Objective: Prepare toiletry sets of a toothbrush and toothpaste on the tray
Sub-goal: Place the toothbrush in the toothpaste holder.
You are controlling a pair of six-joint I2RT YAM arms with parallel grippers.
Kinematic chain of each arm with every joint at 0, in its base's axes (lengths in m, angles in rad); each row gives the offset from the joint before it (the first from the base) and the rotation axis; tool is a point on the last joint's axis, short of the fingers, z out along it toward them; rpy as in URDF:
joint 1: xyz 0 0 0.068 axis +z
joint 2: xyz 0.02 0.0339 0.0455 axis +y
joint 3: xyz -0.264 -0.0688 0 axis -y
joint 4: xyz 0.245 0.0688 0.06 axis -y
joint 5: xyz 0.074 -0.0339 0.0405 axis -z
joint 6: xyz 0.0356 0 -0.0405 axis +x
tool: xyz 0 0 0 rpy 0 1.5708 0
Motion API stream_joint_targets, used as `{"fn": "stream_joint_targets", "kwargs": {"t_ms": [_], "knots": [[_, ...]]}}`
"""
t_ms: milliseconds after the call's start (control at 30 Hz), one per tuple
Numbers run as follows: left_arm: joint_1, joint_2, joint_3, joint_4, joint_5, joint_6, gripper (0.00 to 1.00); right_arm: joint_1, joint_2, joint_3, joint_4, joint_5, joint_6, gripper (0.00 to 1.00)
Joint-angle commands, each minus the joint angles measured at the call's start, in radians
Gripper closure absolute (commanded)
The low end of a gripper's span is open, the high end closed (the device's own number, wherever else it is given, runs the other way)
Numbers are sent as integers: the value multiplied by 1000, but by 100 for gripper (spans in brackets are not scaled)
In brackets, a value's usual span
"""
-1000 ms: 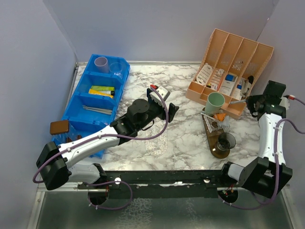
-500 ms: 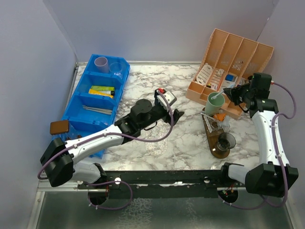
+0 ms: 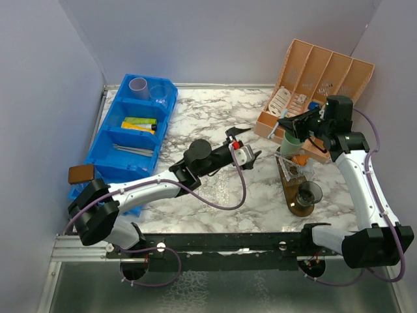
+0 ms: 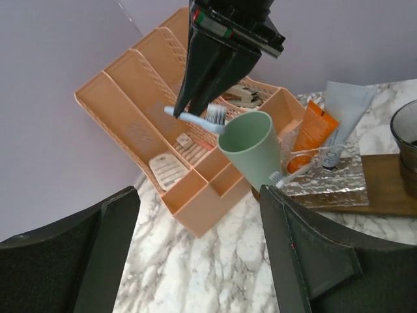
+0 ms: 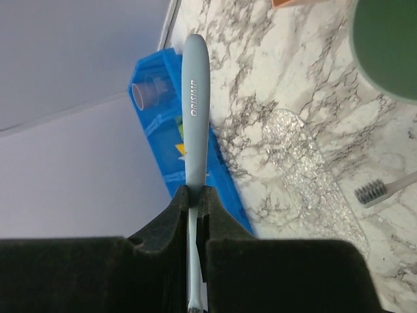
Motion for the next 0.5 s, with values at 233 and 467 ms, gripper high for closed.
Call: {"fn": "stream_joint_targets", "kwargs": {"t_ms": [233,467], "knots": [[-43,115,86,149,33,225,29,58,-7,-20,48,-86,48,99],[-72,167,113,215,-25,287,40,69,-11,-32,46,-92,51,99]]}}
